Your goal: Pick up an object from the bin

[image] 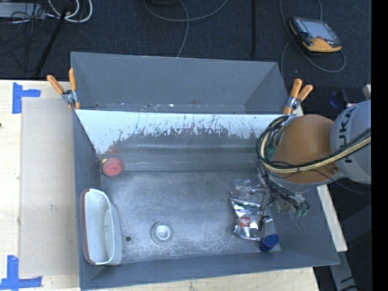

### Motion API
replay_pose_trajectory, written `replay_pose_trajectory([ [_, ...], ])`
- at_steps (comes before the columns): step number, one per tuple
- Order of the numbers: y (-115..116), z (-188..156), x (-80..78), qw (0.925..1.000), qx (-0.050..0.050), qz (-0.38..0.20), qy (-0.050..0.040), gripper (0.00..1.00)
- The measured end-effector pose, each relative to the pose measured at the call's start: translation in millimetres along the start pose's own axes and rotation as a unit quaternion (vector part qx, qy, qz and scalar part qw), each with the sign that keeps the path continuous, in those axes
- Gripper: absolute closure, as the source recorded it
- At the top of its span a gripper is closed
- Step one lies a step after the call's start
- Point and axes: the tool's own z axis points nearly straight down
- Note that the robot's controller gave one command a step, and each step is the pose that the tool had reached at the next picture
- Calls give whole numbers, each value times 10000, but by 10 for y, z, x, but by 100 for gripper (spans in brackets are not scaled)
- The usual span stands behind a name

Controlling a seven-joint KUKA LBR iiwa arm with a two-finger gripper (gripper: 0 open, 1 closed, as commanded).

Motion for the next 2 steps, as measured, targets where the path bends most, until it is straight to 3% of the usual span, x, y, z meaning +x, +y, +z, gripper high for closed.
replay_pose_trajectory([
  [1,1,-5,-10,10000,2,-2,-14,100],
  [2,121,-1419,44,10000,23,39,-55,100],
])
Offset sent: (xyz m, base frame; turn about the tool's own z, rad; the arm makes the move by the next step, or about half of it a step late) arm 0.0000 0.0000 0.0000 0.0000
